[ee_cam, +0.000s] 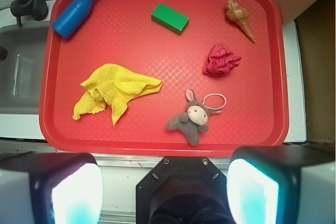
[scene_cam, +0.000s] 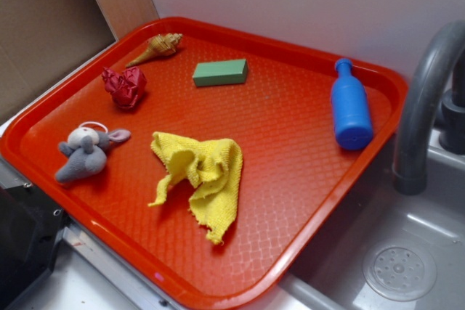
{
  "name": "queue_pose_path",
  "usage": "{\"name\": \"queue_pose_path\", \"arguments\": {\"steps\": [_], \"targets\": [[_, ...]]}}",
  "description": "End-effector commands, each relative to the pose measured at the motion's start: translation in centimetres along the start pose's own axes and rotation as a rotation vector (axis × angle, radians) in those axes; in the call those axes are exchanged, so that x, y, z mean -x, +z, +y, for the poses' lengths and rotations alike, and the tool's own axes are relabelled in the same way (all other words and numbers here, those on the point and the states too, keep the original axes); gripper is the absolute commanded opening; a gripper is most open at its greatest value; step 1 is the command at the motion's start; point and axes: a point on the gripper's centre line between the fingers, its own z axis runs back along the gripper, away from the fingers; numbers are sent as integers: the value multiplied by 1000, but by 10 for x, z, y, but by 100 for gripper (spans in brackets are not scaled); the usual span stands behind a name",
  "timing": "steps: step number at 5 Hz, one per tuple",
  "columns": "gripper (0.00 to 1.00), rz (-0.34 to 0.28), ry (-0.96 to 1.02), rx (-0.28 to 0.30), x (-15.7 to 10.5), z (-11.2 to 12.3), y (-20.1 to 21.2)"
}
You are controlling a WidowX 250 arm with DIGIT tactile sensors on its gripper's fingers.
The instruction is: Grab the shell.
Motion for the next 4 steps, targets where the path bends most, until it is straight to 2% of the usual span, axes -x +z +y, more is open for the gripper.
{"name": "queue_pose_path", "arguments": {"steps": [1,2,3,4], "targets": [[100,0,0,0,0,0,0],[100,-59,-82,-77,-17,7,-10],[100,-105,-168,-156,-42,24,-26],[100,-115,-257,-233,-64,39,-43]]}}
